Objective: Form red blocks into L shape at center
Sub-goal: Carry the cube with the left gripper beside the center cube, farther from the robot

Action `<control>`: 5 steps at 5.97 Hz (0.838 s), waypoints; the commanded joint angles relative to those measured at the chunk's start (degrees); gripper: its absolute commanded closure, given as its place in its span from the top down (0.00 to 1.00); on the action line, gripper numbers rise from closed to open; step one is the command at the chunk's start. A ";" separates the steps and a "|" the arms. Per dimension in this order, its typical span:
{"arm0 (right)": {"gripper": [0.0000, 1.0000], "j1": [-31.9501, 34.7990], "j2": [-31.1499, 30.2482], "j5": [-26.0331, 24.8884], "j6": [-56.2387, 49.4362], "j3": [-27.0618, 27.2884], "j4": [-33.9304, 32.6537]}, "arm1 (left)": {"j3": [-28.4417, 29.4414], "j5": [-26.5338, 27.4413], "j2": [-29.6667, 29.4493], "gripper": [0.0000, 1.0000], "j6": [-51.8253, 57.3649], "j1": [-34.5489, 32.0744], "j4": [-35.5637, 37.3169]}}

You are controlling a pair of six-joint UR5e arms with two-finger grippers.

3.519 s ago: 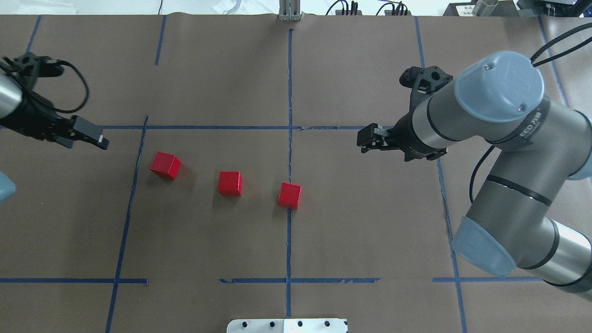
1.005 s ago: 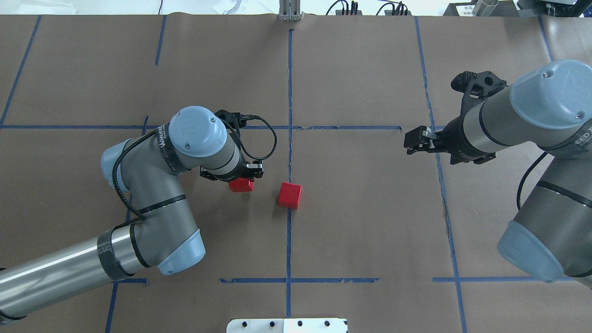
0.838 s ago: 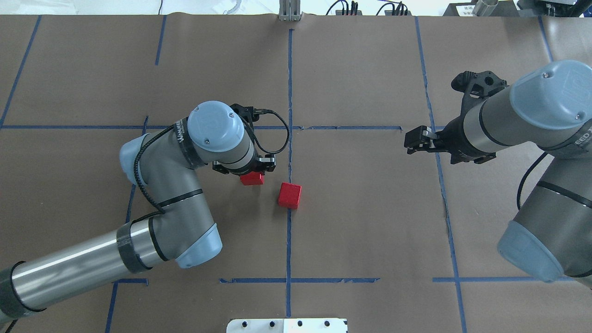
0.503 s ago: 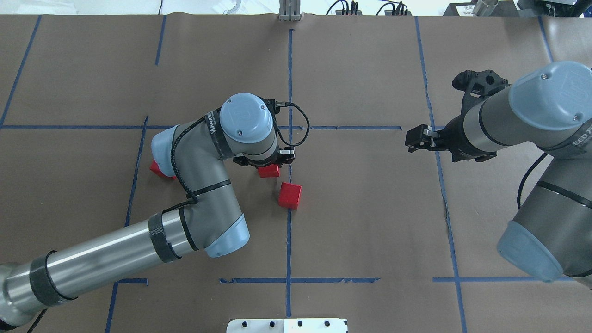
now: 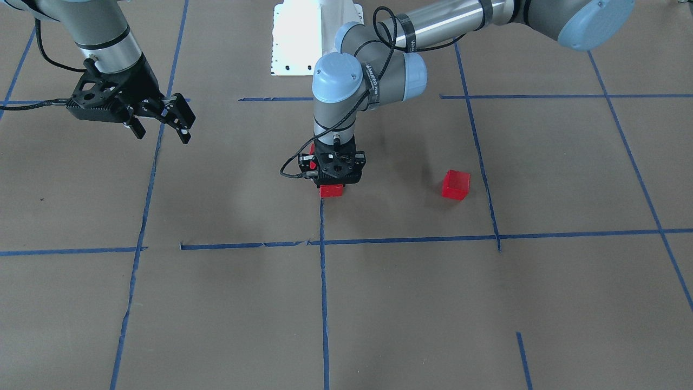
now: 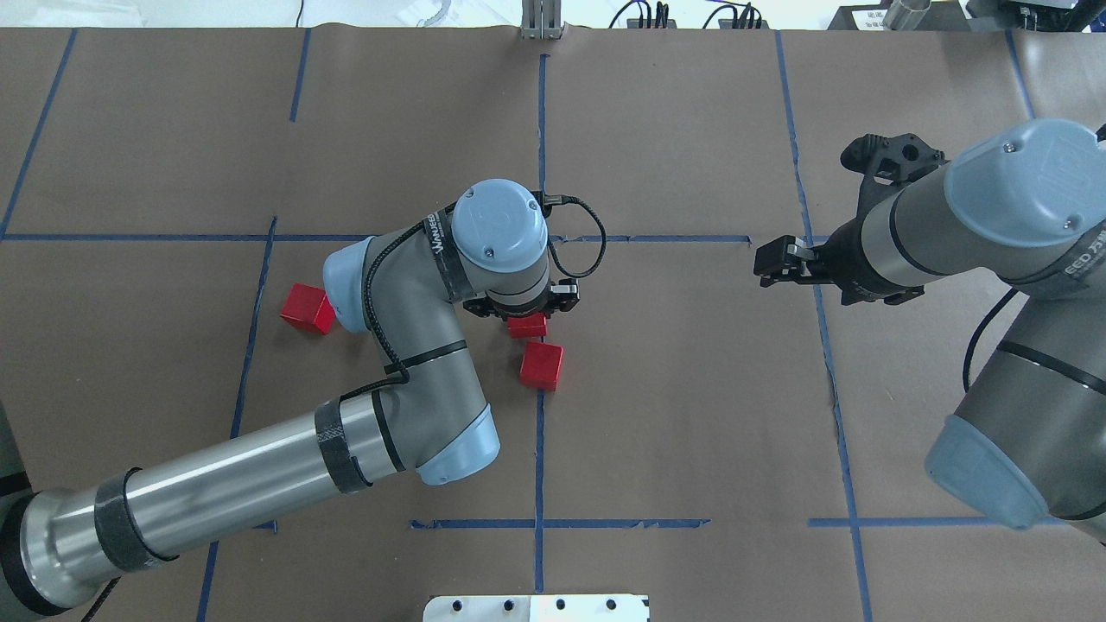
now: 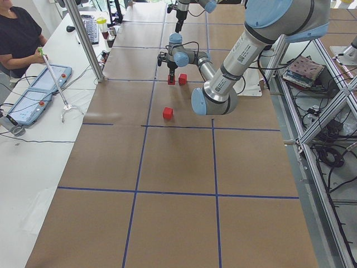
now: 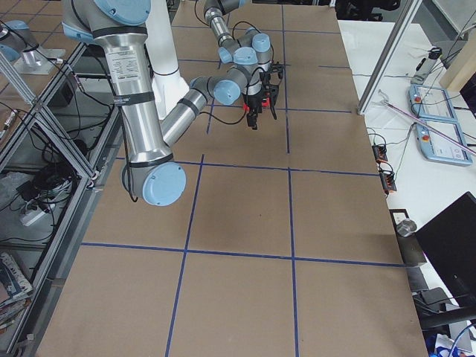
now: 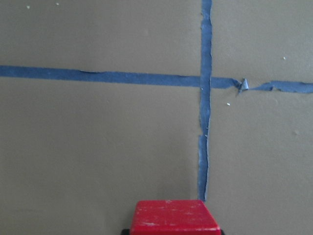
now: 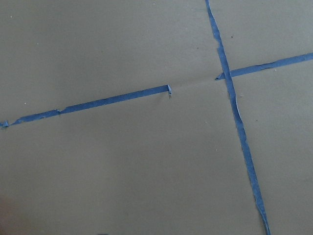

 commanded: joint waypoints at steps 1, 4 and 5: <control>1.00 -0.05 -0.08 -0.09 0.01 0.03 0.00 | 0.40 -0.03 -0.59 0.00 -0.58 0.51 0.02; 1.00 -0.05 0.09 -0.53 0.01 0.12 0.00 | 0.67 -0.03 -1.20 0.00 -0.49 1.56 -0.07; 1.00 -0.05 0.01 -0.53 0.01 0.04 0.00 | 0.66 0.06 -1.03 0.00 -0.49 2.00 -0.07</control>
